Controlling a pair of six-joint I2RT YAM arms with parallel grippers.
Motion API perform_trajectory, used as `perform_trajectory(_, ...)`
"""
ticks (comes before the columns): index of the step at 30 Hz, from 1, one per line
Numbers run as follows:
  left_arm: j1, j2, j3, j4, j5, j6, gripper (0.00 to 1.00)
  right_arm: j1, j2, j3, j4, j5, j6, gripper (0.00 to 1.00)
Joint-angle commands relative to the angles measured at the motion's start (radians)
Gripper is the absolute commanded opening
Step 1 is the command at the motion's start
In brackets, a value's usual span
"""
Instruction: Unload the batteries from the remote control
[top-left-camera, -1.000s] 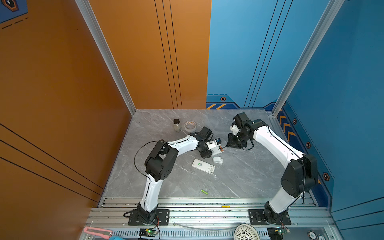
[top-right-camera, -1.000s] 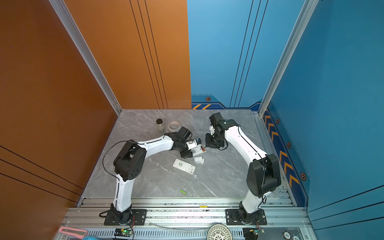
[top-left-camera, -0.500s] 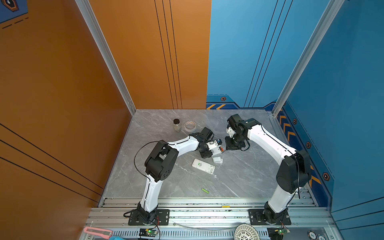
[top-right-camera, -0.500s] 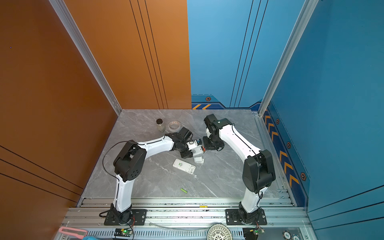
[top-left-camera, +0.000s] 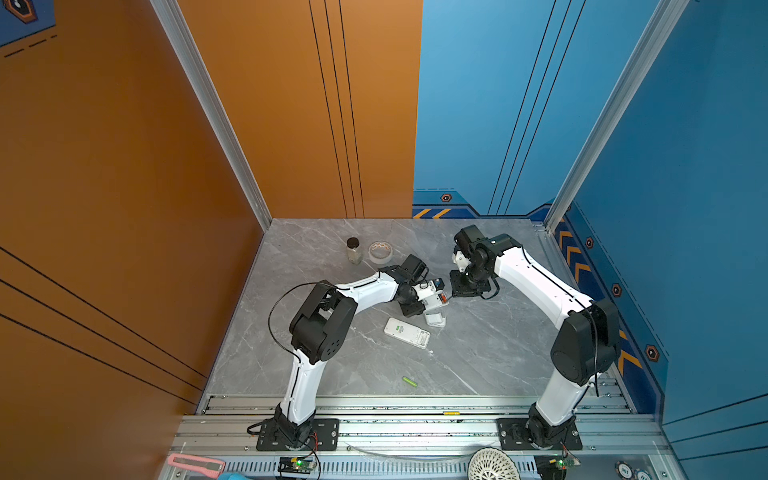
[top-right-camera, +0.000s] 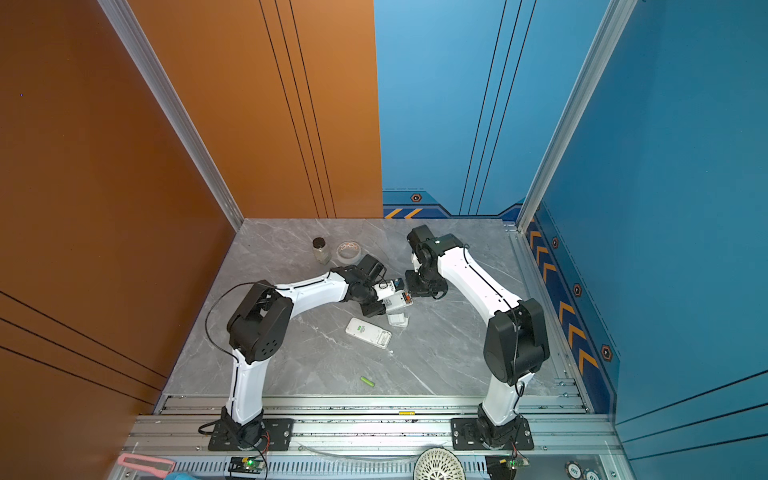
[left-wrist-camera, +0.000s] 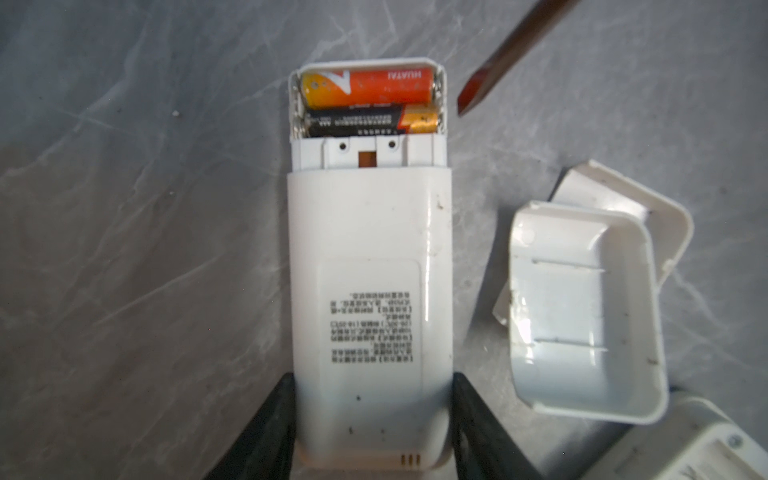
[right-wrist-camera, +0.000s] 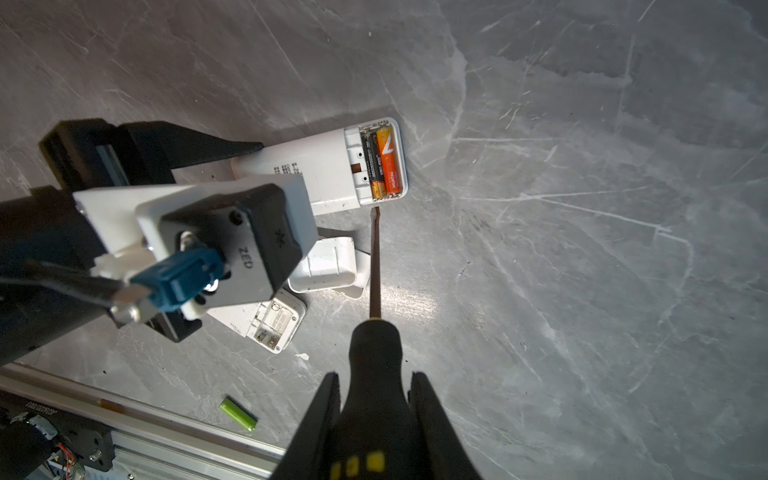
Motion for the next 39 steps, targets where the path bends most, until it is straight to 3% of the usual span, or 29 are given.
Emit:
perform_trajectory(1, -0.015, 0.007, -0.023, -0.019, -0.012, 0.019, 0.35, 0.004, 0.021, 0.024, -0.021, 0.011, -0.014, 0.0)
perform_trajectory(39, -0.012, 0.007, -0.021, -0.019, -0.017, 0.025, 0.34, -0.006, 0.006, 0.038, -0.012, 0.01, -0.002, 0.0)
